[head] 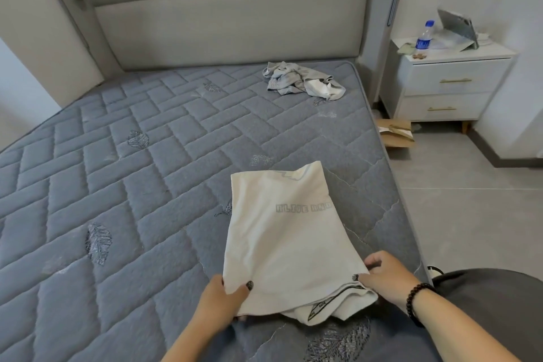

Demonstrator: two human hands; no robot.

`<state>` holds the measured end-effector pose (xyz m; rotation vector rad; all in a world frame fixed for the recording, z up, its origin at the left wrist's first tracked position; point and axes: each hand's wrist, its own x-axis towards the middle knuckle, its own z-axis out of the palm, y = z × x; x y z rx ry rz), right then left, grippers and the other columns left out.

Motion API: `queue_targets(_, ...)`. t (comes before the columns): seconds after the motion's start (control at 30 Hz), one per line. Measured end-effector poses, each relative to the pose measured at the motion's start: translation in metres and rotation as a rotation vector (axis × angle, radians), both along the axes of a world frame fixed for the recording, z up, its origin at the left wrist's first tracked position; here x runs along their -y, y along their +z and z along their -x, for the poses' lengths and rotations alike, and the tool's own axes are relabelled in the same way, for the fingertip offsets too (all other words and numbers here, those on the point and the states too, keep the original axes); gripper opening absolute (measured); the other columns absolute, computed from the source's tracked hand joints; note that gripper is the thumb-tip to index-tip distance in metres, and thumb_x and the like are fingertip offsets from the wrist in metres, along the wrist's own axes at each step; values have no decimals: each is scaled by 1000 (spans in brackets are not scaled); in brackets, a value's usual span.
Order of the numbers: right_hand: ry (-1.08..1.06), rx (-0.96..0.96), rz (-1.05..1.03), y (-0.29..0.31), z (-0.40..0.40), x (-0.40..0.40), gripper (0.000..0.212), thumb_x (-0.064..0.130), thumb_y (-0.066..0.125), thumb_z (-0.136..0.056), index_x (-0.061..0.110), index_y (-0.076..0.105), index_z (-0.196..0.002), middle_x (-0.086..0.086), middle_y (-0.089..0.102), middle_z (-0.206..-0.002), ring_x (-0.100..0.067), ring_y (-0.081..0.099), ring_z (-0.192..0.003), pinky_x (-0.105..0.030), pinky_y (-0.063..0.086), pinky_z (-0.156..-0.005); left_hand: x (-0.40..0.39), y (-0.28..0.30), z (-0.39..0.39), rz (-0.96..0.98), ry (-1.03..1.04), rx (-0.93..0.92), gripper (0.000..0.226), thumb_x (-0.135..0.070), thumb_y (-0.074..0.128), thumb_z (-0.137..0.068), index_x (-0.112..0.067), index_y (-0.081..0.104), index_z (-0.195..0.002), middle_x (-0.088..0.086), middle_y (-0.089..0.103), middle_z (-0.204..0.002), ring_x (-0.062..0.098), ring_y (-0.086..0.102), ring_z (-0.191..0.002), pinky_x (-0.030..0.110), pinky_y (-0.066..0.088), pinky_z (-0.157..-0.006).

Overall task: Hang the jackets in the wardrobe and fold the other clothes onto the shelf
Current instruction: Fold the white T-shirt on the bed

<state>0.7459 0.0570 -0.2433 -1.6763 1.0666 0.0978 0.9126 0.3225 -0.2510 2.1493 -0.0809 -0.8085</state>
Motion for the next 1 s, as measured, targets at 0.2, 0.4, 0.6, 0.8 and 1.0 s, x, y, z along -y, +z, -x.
queue_targets(0.2,-197,213,-307,27,-1,13,29,-3,61,-85,17,56,-106,-13,61,-66,-19,45,-48,-24,35,-36,5,35,-6,256,144,-30,78,-25,76,-83,-20,31,-147,11,71,-79,16,57,-47,26,45,-45)
queue_targets(0.4,-127,385,-426,72,-30,32,21,-3,52,-88,-3,73,-88,-12,63,-64,-11,52,-44,-18,41,-35,32,77,-50,572,235,-121,13,-15,65,-90,-19,75,-99,2,66,-69,8,53,-49,19,45,-46)
queue_targets(0.6,-217,433,-510,96,-103,69,20,16,51,-92,6,67,-88,-8,72,-73,-16,68,-55,-16,45,-38,88,87,-123,710,408,-283,18,-4,52,-93,-4,67,-82,2,67,-59,3,61,-48,11,46,-42)
queue_targets(0.8,-237,423,-326,55,-178,95,51,10,61,-88,3,42,-135,-15,59,-126,-21,63,-98,-37,53,-85,145,55,-174,632,510,-256,37,-15,53,-98,-2,48,-132,9,66,-106,18,67,-93,30,55,-86)
queue_targets(1.0,-283,308,-11,-22,-151,63,55,22,72,-83,12,47,-132,4,58,-107,-7,58,-91,-15,45,-75,124,-9,-111,234,460,432,43,-27,61,-89,6,52,-116,20,59,-110,30,59,-95,43,49,-82)
